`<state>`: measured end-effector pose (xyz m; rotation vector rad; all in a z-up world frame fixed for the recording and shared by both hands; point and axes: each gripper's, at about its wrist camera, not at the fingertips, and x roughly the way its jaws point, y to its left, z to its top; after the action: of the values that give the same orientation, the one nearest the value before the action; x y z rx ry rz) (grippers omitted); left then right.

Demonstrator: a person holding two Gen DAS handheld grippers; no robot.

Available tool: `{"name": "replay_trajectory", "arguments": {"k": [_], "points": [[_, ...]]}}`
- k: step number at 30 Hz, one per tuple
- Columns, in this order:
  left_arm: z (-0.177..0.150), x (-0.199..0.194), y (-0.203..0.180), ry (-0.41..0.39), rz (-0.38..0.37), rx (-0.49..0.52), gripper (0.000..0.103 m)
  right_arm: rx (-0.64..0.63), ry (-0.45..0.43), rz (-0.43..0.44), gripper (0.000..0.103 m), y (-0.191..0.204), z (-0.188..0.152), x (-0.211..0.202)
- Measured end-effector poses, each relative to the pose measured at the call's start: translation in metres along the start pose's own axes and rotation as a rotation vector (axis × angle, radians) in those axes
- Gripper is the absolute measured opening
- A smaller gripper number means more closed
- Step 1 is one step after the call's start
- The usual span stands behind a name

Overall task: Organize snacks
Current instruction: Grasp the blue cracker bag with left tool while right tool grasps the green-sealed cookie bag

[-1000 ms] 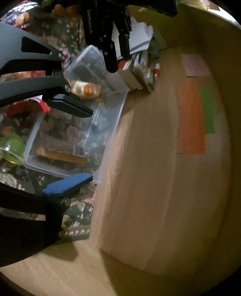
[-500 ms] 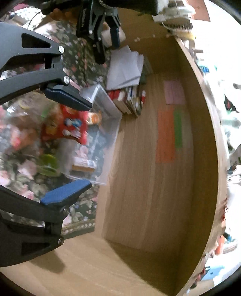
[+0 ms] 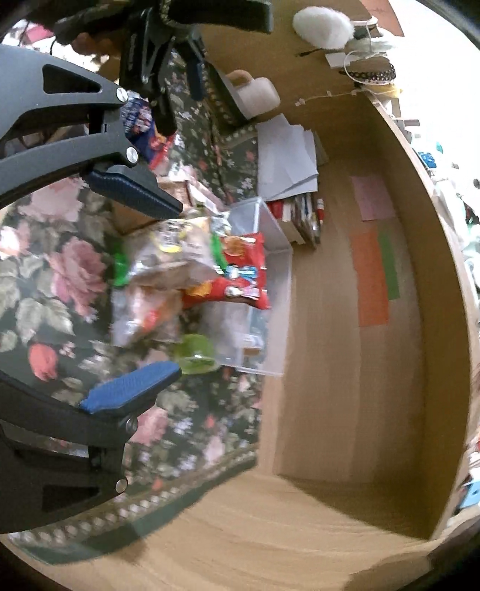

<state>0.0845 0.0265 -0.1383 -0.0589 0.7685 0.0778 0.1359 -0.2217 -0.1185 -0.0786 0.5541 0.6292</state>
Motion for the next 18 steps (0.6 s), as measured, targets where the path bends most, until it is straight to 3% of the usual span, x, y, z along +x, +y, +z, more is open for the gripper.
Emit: {"name": "replay_trajectory", "arguments": {"k": [6,10,12,16,18], "points": [[-0.020,0.014,0.005,0.050,0.007,-0.018,0.103,0.011,0.052,0.011,0.077,0.002,-0.010,0.012],[-0.031,0.025,0.009,0.082,-0.036,-0.049,0.103,0.009,0.078,0.025,0.077,0.005,-0.011,0.023],[-0.034,0.032,0.008,0.089,-0.040,-0.039,0.097,0.000,0.082,0.028,0.077,0.009,-0.009,0.029],[-0.033,0.035,0.004,0.060,-0.020,0.001,0.068,-0.025,0.099,0.032,0.077,0.016,-0.002,0.046],[-0.031,0.035,0.006,0.053,-0.027,0.007,0.067,-0.030,0.110,0.038,0.077,0.018,0.000,0.053]]}}
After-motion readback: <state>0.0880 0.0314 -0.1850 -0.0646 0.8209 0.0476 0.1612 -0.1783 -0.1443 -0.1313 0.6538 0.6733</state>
